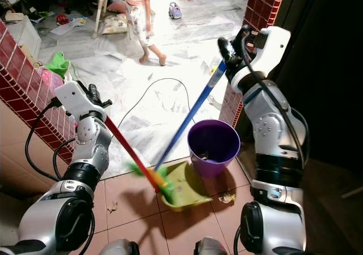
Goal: Sweep floor
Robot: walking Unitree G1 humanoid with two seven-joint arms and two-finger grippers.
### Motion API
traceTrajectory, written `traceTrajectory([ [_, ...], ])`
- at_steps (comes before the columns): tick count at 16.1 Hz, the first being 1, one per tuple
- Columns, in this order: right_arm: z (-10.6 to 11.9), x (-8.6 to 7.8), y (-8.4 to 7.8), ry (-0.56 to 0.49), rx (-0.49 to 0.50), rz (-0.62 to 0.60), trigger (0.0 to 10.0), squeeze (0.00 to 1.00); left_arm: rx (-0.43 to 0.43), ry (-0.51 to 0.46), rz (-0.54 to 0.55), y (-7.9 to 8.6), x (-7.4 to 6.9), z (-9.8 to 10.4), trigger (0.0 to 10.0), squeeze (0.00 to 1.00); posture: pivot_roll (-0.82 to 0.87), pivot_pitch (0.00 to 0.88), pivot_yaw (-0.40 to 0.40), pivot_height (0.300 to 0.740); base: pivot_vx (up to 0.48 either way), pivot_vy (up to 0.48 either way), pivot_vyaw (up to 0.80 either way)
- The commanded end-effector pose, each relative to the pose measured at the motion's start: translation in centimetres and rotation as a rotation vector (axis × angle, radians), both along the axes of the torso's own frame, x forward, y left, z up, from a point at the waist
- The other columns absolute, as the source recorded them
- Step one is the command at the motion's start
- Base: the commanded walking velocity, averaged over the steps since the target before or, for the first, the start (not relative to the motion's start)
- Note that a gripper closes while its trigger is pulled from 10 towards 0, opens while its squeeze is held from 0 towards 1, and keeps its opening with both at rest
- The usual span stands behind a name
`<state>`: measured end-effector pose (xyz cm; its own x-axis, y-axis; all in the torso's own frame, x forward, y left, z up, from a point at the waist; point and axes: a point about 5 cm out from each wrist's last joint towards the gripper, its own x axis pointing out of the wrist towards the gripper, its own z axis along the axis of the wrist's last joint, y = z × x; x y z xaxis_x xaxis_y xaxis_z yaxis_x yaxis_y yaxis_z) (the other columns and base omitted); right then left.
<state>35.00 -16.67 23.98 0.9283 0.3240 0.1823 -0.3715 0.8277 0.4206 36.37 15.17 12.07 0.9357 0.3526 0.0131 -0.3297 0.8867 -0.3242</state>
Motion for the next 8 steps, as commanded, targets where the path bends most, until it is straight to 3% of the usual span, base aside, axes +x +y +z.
traceTrajectory([
  [1,1.3,-0.6,1.5,-0.036,0.117,0.166,10.0,0.00,-0.050,-0.111,0.004,-0.3,0.8,2.4,10.0,0.00,-0.27,0.000,0.027,0.740,0.000,0.000,0.00],
  [4,1.7,-1.6,1.0,-0.097,0.013,0.218,10.0,0.00,-0.034,-0.113,0.009,0.1,0.8,2.3,10.0,0.00,-0.26,0.000,0.031,0.740,0.000,0.000,0.00],
  [7,1.8,-3.1,-0.4,-0.145,-0.088,0.279,10.0,0.00,-0.005,-0.122,0.024,1.0,0.8,2.5,10.0,0.00,-0.26,0.000,0.043,0.740,0.000,0.000,0.00],
  [8,1.7,-4.1,-1.6,-0.143,-0.141,0.341,10.0,0.00,0.012,-0.137,0.031,1.5,0.9,3.0,10.0,0.00,-0.25,0.000,0.046,0.740,0.000,0.000,0.00],
])
